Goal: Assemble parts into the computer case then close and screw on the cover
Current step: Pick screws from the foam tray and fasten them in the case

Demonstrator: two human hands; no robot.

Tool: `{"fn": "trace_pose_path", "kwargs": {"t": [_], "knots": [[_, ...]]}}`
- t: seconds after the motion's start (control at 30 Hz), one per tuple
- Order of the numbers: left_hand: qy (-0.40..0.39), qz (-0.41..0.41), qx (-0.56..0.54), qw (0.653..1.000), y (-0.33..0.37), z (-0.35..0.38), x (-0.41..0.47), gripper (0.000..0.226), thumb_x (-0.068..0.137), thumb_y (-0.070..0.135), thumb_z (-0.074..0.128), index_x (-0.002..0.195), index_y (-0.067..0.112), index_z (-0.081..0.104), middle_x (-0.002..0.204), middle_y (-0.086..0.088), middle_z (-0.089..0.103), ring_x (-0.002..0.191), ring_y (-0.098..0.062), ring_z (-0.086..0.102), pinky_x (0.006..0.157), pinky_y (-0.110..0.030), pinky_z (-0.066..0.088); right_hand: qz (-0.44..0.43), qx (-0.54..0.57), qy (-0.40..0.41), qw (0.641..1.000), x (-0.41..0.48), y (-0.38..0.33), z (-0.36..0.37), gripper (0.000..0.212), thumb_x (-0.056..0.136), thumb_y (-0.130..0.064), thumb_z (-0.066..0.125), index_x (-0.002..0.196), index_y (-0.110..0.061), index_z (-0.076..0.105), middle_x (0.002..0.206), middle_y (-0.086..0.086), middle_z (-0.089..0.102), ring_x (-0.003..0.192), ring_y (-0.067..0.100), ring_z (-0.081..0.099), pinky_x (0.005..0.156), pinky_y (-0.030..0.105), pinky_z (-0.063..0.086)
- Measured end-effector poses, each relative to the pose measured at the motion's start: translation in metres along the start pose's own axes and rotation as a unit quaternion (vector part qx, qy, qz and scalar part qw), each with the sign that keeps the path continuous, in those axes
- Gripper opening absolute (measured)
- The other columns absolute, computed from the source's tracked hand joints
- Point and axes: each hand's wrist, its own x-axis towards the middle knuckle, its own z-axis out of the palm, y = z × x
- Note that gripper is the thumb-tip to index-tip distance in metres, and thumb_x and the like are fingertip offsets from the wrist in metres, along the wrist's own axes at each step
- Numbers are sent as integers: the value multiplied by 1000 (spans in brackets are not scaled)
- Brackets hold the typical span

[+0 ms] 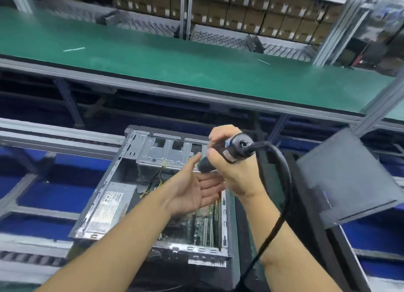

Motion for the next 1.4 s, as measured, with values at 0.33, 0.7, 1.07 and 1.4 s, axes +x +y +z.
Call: {"fn": "trace_pose_path", "kwargs": {"t": [0.33,0.7,1.07,1.4], "knots": [[151,161,-5,975,-12,39,13,31,94,38,58,99,7,61,96,-12,65,96,-25,62,100,-43,44,135,-135,-191,963,-38,13,-53,66,73,-4,80,125,-36,53,137,-1,41,138,12,41,113,25,39],[208,249,166,931,-48,38,13,31,94,37,56,101,13,74,94,-11,76,77,-24,70,71,-39,57,389,113,-151,902,-89,15,-65,40,88,-45,66,117,-24,48,107,7,64,83,20,67,77,49,58],[245,272,135,921,-36,-51,-103,36,93,28,46,90,15,80,74,-10,69,65,-22,67,58,-29,56,429,148,-227,862,-96,-1,92,52,87,-23,77,128,-21,45,109,7,74,90,27,74,71,42,59],[423,239,159,859,-57,-217,-274,37,67,48,65,86,17,73,83,-8,65,79,-23,61,72,-40,48,447,154,-396,788,-145,19,309,46,80,-21,75,119,-24,51,98,3,72,81,18,73,65,34,60]]}}
